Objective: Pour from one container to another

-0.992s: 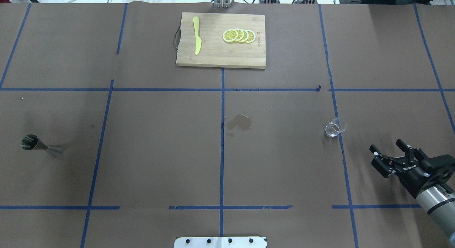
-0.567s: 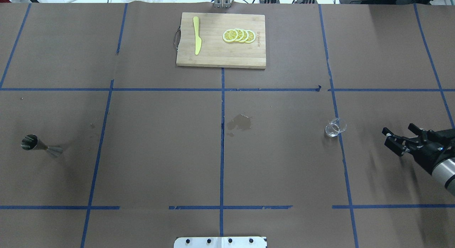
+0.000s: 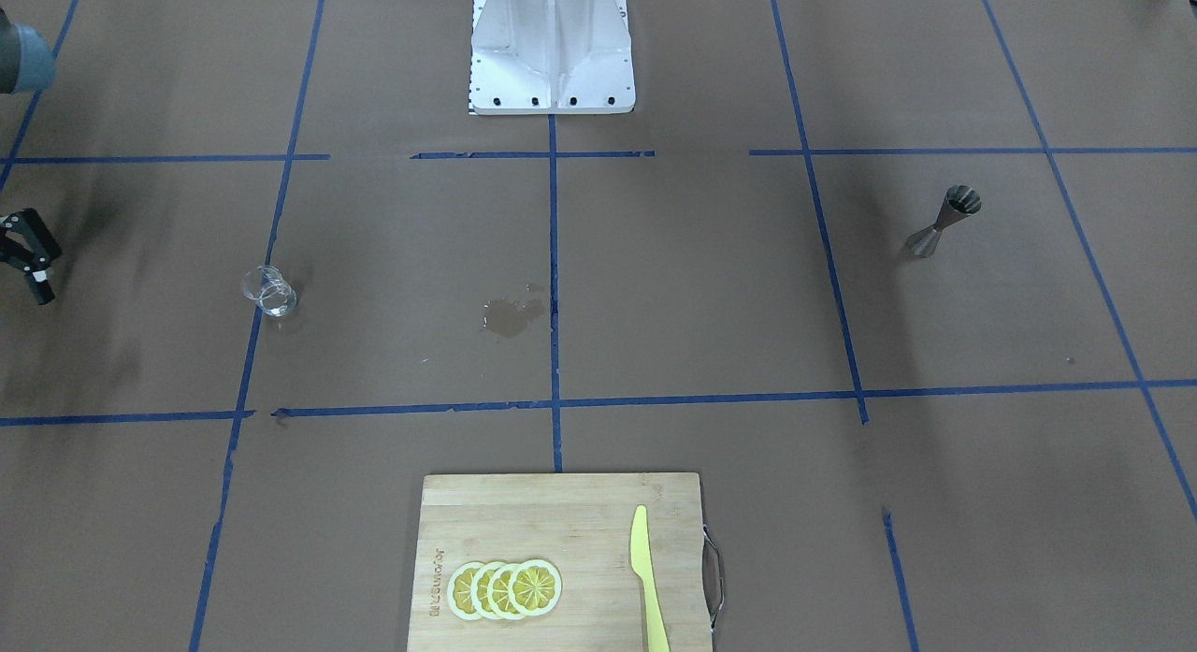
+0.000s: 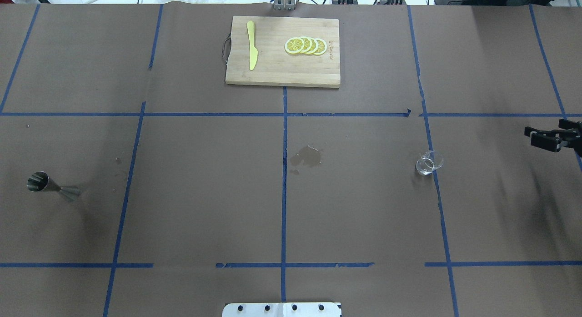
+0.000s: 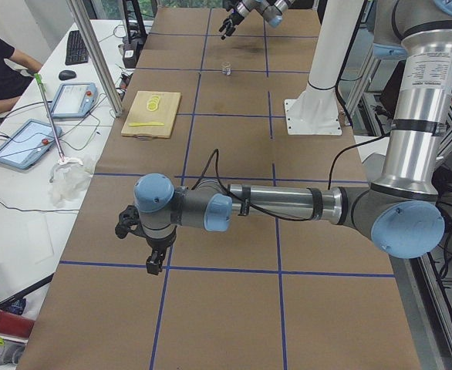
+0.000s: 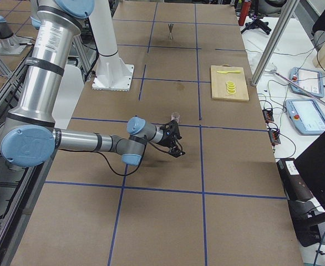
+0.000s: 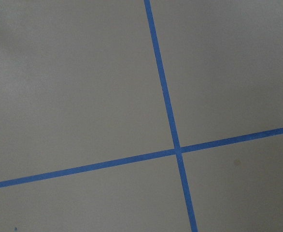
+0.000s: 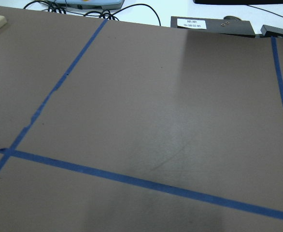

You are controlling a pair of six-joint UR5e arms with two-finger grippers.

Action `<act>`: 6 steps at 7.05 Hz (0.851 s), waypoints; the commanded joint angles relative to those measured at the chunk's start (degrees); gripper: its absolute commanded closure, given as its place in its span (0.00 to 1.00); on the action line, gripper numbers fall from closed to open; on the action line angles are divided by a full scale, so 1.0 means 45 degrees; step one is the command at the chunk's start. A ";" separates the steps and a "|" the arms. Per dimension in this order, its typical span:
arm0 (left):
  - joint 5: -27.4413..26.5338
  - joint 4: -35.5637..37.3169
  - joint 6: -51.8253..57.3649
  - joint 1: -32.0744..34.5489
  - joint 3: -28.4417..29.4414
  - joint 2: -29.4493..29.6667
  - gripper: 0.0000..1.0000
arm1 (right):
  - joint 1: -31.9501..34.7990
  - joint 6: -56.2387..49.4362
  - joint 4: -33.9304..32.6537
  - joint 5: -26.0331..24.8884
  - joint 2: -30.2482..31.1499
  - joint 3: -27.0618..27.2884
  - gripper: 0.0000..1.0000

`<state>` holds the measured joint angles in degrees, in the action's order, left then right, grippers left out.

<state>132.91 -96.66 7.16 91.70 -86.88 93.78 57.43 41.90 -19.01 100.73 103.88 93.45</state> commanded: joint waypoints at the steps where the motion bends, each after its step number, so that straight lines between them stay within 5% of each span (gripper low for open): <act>1: 0.0034 -0.0606 -0.0223 -0.0007 -0.0496 -0.0916 0.00 | 0.3473 -0.4190 -0.4154 0.4493 -0.1030 0.0015 0.00; 3: -0.0024 -0.0629 -0.0244 -0.0027 -0.0497 -0.0840 0.00 | 0.5140 -0.9054 -0.8607 0.6341 -0.1482 0.0151 0.00; 6: -0.0181 -0.0629 -0.0322 -0.0047 -0.0244 -0.1189 0.00 | 0.6489 -1.4393 -1.5382 0.6991 -0.2241 0.1376 0.00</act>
<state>132.31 -99.47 5.98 91.51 -88.39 89.27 83.86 -13.92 -75.52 131.36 95.57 96.75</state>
